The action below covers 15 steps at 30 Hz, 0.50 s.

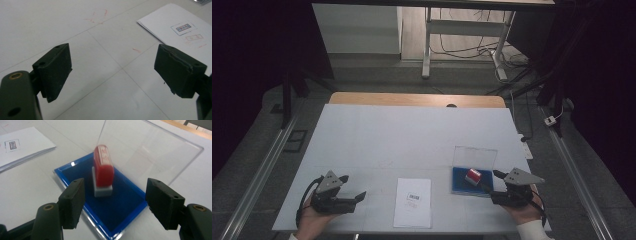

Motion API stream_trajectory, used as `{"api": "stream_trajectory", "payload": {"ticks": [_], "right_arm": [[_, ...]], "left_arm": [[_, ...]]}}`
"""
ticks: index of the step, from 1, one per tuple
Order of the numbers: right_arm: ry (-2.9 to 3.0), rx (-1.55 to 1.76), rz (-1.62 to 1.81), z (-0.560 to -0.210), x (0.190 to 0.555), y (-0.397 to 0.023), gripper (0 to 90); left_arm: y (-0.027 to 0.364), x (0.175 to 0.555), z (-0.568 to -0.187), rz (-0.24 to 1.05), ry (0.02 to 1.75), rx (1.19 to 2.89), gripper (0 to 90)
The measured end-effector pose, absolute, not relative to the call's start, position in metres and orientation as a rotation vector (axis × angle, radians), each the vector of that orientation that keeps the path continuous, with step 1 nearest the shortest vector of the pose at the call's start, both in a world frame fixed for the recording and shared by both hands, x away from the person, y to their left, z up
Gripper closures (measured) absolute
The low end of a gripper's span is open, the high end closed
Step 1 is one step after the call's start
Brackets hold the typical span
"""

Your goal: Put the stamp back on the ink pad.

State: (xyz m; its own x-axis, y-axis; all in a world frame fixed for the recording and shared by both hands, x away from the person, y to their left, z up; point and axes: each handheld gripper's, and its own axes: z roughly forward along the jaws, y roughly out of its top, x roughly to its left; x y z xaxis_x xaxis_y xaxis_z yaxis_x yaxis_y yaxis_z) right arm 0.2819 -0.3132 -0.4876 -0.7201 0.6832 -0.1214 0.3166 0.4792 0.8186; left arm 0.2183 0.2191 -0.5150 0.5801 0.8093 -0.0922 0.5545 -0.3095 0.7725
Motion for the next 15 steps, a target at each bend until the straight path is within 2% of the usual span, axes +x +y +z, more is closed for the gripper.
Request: {"api": "stream_trajectory", "payload": {"ticks": [15], "right_arm": [[2.292,0.845,1.165,-0.501,0.279,-0.325,32.4]], "left_arm": [[0.216,0.217,-0.515,0.387,1.083,2.006,14.8]]}}
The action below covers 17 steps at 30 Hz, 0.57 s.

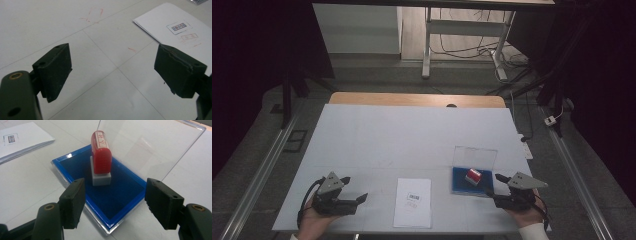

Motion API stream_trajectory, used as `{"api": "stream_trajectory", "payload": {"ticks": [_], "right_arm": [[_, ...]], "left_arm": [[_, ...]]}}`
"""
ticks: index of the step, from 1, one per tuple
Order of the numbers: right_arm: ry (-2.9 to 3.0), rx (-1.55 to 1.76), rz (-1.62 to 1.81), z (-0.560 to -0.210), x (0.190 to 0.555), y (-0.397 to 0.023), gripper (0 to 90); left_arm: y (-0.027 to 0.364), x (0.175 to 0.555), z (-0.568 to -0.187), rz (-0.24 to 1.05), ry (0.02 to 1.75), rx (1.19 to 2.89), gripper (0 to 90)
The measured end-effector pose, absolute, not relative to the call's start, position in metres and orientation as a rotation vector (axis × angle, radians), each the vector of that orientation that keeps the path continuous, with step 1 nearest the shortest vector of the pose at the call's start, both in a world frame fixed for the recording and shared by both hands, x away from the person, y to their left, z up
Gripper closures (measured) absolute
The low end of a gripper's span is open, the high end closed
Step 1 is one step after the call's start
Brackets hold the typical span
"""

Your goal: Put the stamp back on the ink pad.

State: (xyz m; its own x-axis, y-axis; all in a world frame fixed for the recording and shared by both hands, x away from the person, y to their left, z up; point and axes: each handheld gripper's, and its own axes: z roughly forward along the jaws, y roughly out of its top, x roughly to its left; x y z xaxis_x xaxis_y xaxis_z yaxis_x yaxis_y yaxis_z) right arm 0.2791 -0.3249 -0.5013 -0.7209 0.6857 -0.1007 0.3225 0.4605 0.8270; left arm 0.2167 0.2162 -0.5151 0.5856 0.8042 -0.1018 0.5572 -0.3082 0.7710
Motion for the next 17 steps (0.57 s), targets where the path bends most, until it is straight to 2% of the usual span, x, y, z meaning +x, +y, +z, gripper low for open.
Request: {"api": "stream_trajectory", "payload": {"ticks": [17], "right_arm": [[2.297,0.825,1.138,-0.5003,0.2782,-0.3213,33.1]], "left_arm": [[0.2187,0.2177,-0.5149,0.395,1.088,2.004,14.8]]}}
